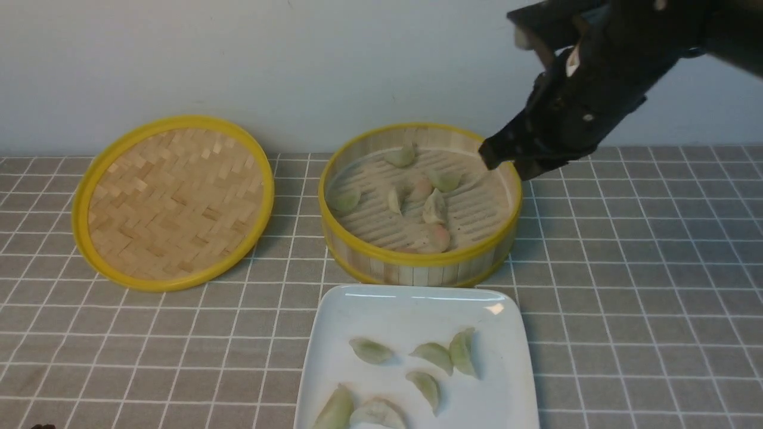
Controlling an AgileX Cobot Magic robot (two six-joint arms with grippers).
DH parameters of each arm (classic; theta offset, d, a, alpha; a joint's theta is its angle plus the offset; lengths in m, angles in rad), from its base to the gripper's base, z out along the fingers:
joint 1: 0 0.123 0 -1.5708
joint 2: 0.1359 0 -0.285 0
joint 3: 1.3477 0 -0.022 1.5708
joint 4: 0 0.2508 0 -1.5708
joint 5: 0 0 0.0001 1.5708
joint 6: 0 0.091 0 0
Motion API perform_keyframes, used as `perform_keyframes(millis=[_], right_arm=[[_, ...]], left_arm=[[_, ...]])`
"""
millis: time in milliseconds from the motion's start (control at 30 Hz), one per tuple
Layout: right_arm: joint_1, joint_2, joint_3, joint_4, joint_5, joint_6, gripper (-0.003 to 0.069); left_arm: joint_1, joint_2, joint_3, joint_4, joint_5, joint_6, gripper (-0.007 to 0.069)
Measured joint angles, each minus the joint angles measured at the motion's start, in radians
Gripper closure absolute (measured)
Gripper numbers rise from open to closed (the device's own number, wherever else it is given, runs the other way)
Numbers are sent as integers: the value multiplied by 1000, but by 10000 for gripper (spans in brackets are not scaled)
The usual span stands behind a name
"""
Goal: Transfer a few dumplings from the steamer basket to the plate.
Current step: Use the right arm to grab a dumpling from inside the steamer
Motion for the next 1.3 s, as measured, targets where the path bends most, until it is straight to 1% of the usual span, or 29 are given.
perform_keyframes(millis=[33, 100, 133, 167, 200, 233, 300, 333, 400, 567, 733, 767, 833, 933, 1000, 1067, 1167, 1267, 1300], right_arm=[[16, 47, -29, -10, -9, 1, 568], [28, 93, -54, -13, -15, 2, 530], [37, 154, -94, -12, -16, 3, 473], [37, 160, -103, -11, -16, 3, 466], [41, 213, -138, -7, -16, 3, 412], [41, 225, -142, -7, -16, 3, 398], [41, 303, -190, -6, -16, 3, 323], [41, 325, -208, -6, -15, 3, 298], [41, 371, -237, -3, -14, 3, 259], [41, 456, -287, 33, -15, 3, 228], [41, 512, -305, 39, -41, 17, 230], [41, 525, -309, 40, -41, 22, 245], [41, 526, -313, 48, -40, 25, 290], [41, 526, -320, 57, -27, 25, 453], [41, 525, -341, 58, 1, 25, 493], [41, 524, -377, 59, 59, 25, 480], [41, 492, -404, 78, 74, 21, 480], [41, 438, -406, 131, 79, 11, 480], [43, 370, -389, 184, 79, 4, 480]], left_arm=[[0, 0, 0, 0, 0, 0, 629], [0, 0, 0, 0, 0, 0, 629], [0, 0, 0, 0, 0, 0, 629], [0, 0, 0, 0, 0, 0, 629], [0, 0, 0, 0, 0, 0, 629], [0, 0, 0, 0, 0, 0, 629], [0, 0, 0, 0, 0, 0, 629], [0, 0, 0, 0, 0, 0, 629], [0, 0, 0, 0, 0, 0, 629], [0, 0, 0, 0, 0, 0, 629], [0, 0, 0, 0, 0, 0, 629], [0, 0, 0, 0, 0, 0, 629], [0, 0, 0, 0, 0, 0, 629], [0, 0, 0, 0, 0, 0, 629], [0, 0, 0, 0, 0, 0, 629], [0, 0, 0, 0, 0, 0, 629], [0, 0, 0, 0, 0, 0, 629], [0, 0, 0, 0, 0, 0, 629], [0, 0, 0, 0, 0, 0, 629]])
